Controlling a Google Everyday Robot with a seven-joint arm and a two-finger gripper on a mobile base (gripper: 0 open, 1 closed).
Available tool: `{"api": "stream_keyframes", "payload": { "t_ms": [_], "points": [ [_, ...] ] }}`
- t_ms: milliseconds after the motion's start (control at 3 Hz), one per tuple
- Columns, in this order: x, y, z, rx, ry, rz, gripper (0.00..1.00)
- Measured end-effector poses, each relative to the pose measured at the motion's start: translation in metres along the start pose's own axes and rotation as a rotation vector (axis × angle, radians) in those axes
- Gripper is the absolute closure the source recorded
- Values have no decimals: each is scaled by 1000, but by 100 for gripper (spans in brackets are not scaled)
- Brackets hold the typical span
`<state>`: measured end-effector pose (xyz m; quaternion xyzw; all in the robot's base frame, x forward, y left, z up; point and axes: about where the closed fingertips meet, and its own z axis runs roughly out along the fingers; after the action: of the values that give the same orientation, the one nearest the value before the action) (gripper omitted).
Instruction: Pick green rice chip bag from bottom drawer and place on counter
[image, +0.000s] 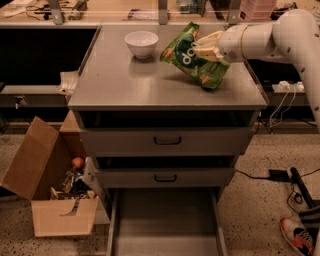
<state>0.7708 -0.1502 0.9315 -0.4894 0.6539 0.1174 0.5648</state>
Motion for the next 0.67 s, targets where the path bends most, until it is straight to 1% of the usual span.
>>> {"api": "stream_keyframes", "payload": {
  "t_ms": [333, 667],
  "points": [
    [0, 0, 0, 0, 0, 0, 50],
    [0, 0, 0, 0, 0, 0, 19]
  ]
}}
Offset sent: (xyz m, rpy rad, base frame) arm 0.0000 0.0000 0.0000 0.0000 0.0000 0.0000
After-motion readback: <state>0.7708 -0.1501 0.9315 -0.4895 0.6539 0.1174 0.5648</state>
